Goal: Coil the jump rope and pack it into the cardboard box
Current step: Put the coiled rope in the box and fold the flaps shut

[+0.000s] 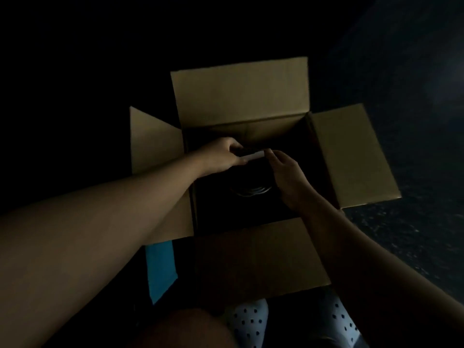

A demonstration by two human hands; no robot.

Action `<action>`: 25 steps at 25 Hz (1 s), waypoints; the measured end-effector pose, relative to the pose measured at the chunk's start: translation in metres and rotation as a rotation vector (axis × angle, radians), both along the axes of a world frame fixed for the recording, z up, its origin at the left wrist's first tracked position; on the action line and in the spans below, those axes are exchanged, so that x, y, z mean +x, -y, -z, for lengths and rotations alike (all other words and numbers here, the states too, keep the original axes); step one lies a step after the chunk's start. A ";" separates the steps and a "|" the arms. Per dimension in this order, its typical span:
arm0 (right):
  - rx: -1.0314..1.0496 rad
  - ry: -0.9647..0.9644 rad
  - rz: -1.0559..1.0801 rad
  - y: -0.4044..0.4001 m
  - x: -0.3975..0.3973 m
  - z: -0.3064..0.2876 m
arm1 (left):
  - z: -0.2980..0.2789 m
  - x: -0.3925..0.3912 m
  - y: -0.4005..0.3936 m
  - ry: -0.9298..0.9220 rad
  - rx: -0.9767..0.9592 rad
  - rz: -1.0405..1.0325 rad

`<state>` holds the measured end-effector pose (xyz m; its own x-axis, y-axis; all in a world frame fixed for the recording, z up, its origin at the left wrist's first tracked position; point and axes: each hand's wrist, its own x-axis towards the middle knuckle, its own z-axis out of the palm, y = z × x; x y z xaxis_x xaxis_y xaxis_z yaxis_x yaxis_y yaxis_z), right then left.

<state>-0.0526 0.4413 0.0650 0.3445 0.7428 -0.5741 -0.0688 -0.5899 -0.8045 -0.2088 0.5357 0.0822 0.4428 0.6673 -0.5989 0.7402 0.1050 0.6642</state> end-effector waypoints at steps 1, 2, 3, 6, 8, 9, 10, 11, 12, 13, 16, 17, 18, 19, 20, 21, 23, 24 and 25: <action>-0.030 0.002 -0.024 -0.006 0.004 0.014 | 0.013 0.001 -0.002 -0.011 -0.016 -0.002; -0.073 0.015 -0.068 -0.013 0.009 0.030 | 0.027 0.004 -0.004 -0.023 -0.032 -0.010; -0.124 0.047 -0.140 -0.019 0.014 0.042 | 0.040 0.007 -0.005 -0.037 -0.040 -0.022; -0.229 0.198 -0.394 -0.033 0.026 0.073 | 0.071 0.017 -0.002 -0.076 -0.054 -0.005; -0.267 0.331 -0.490 -0.035 0.026 0.075 | 0.084 0.020 0.005 -0.125 -0.040 0.046; -0.264 0.386 -0.515 -0.034 0.025 0.074 | 0.087 0.021 0.009 -0.145 -0.033 0.077; -0.260 0.428 -0.535 -0.033 0.023 0.071 | 0.088 0.023 0.012 -0.159 -0.022 0.105; -0.257 0.453 -0.536 -0.030 0.022 0.067 | 0.086 0.024 0.014 -0.170 -0.006 0.121; -0.237 0.466 -0.528 -0.027 0.020 0.062 | 0.080 0.025 0.015 -0.175 0.012 0.124; -0.207 0.452 -0.506 -0.025 0.019 0.056 | 0.072 0.027 0.014 -0.171 0.029 0.111; -0.133 0.393 -0.394 -0.019 0.017 0.024 | 0.039 0.027 0.012 -0.117 0.097 0.060; -0.117 0.395 -0.387 -0.019 0.016 0.012 | 0.028 0.026 0.012 -0.119 0.127 0.049; -0.106 0.408 -0.391 -0.019 0.017 -0.001 | 0.017 0.024 0.011 -0.121 0.166 0.026; -0.107 0.430 -0.395 -0.017 0.017 -0.018 | 0.003 0.022 0.013 -0.124 0.205 -0.008; -0.109 0.440 -0.392 -0.015 0.018 -0.034 | -0.012 0.018 0.015 -0.120 0.249 -0.055; -0.102 0.446 -0.383 -0.012 0.020 -0.050 | -0.029 0.013 0.019 -0.137 0.300 -0.104; -0.097 0.498 -0.367 -0.002 0.029 -0.079 | -0.059 -0.005 0.028 -0.234 0.499 -0.202; -0.109 0.546 -0.370 0.005 0.036 -0.091 | -0.072 -0.017 0.034 -0.304 0.618 -0.253; -0.128 0.597 -0.370 0.011 0.047 -0.099 | -0.082 -0.029 0.039 -0.392 0.706 -0.302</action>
